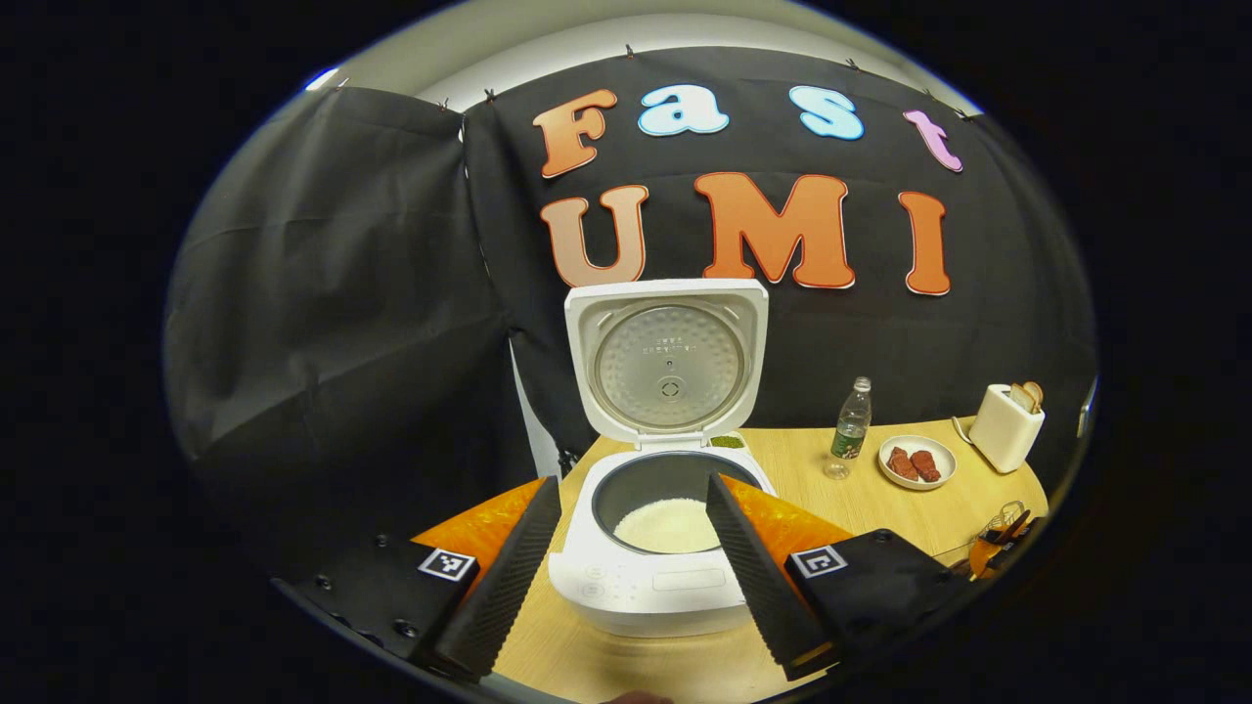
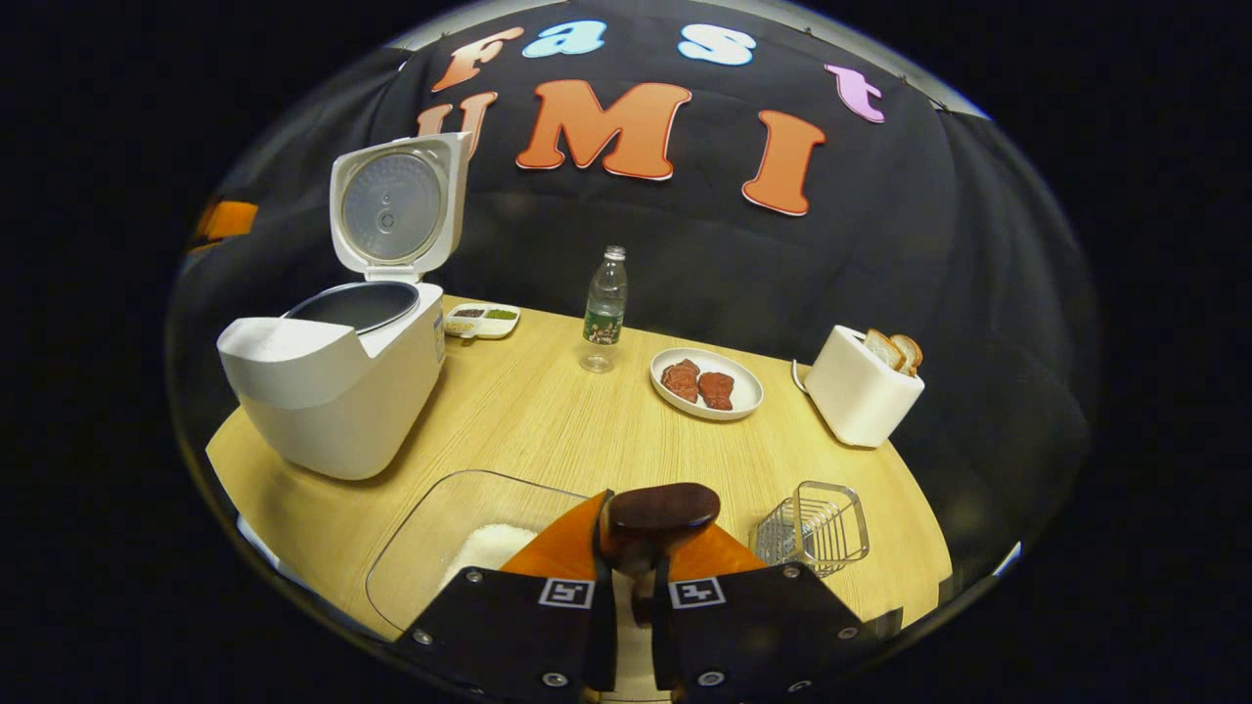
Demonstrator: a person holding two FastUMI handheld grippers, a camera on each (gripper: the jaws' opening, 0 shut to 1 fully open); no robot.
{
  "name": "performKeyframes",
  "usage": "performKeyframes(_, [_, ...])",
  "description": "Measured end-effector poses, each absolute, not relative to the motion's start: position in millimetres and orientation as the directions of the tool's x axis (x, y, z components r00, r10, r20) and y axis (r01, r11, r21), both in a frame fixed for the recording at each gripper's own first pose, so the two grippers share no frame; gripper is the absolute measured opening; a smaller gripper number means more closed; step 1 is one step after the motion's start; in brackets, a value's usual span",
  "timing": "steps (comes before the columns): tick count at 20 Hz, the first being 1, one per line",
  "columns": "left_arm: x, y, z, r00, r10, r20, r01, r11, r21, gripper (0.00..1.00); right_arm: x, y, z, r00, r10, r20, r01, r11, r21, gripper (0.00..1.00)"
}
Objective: Close the left gripper, press the button to open the rice cooker; take a wooden spoon from the chopstick holder with the right hand, scoop a spoonful of rice and pour it into the rice cooker, then put the wooden spoon back into the chopstick holder.
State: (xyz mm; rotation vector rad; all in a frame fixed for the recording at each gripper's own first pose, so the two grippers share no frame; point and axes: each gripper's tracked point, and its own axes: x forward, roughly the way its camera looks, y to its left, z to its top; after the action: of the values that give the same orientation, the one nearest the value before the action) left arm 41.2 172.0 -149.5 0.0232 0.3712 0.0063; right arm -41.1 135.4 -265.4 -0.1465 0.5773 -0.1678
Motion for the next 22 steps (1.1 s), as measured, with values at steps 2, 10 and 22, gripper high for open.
performKeyframes(2, [39,175,-149,0.933,0.012,-0.359,0.001,0.999,0.035,1.00,-42,145,-272,0.826,-0.191,-0.530,0.115,0.978,-0.172,0.13])
performKeyframes(10, [32,198,-156,0.926,0.039,-0.375,-0.018,0.998,0.061,0.96,-30,180,-276,0.829,-0.147,-0.540,0.100,0.988,-0.116,0.14])
performKeyframes(22, [34,216,-166,0.919,0.056,-0.391,-0.039,0.998,0.053,1.00,-22,180,-280,0.784,0.012,-0.620,0.308,0.860,0.406,0.13])
